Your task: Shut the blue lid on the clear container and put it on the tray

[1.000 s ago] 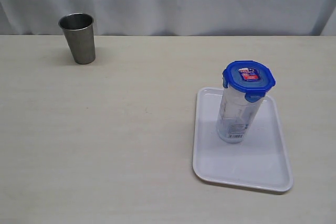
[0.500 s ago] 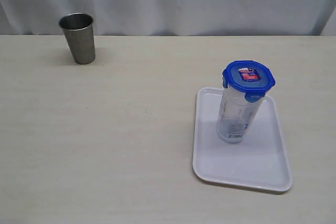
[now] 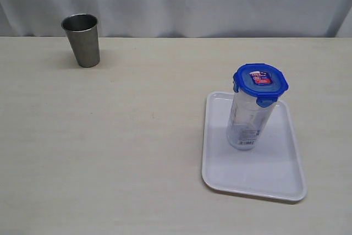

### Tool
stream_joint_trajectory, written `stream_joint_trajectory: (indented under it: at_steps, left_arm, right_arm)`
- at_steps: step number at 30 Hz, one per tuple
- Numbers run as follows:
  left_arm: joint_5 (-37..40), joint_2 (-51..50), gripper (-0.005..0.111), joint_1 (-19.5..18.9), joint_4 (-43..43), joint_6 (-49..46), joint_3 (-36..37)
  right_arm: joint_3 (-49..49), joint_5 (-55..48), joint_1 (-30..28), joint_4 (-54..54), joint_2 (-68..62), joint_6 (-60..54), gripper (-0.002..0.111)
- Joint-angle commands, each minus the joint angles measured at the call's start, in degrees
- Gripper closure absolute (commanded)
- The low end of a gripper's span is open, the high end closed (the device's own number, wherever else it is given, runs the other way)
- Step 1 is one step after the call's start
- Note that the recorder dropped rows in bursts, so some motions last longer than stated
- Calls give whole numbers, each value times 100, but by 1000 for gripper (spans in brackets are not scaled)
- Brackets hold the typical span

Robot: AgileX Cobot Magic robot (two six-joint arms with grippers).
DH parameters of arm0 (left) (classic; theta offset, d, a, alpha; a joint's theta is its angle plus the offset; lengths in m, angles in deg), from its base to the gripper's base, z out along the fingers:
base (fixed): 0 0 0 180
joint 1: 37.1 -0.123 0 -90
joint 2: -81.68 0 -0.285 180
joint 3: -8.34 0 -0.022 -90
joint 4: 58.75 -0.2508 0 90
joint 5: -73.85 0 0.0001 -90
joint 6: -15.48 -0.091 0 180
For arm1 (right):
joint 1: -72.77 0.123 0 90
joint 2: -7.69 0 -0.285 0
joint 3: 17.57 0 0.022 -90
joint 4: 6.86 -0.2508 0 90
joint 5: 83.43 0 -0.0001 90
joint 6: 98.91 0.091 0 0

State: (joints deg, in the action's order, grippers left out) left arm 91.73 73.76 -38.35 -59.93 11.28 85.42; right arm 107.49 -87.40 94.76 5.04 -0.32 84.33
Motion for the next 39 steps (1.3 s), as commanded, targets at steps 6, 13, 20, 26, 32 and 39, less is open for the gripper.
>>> stream_joint_trajectory:
  at_steps: [6,13,20,26,32,39]
  left_arm:
    - [-32,13,107,-12,41,-3,13]
    - [-32,13,107,-12,41,-3,13]
    - [-32,13,107,-12,41,-3,13]
    - [-32,13,107,-12,41,-3,13]
    - [-32,13,107,-12,41,-3,13]
    - [-32,13,107,-12,41,-3,13]
  right_arm:
    - [-864,984,-1956,-1848,23,-67,104]
    - [-1440,972,-2123,-1358,23,-67,104]
    - [-2199,934,-2123,-1270,23,-104,104]
    - [-2228,-918,-2123,-858,23,-115,104]
    - [-2228,-1567,-2112,-974,23,-24,104]
    - [-2228,-1567,-2112,-997,23,-24,104]
